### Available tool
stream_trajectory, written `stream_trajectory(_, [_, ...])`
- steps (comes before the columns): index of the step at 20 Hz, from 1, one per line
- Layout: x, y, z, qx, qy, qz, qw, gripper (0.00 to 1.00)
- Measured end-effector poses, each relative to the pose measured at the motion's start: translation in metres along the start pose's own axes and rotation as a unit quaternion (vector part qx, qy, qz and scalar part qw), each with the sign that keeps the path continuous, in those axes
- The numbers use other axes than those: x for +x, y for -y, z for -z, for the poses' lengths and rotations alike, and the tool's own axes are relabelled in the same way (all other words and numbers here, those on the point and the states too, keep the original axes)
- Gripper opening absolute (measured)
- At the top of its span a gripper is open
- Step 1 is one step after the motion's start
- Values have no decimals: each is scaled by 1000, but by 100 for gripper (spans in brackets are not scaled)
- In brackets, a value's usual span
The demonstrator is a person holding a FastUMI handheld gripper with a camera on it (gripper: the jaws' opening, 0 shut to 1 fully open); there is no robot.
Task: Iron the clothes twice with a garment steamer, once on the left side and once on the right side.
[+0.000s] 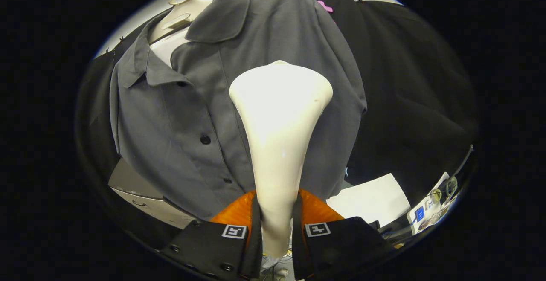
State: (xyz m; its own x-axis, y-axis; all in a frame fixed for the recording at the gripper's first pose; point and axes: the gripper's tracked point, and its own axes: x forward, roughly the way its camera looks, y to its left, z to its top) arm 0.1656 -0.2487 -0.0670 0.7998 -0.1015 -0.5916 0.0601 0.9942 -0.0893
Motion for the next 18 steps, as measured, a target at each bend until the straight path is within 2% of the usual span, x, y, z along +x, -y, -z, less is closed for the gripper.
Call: stream_trajectory(18, [41, 25, 114, 2, -85, 0, 996, 36])
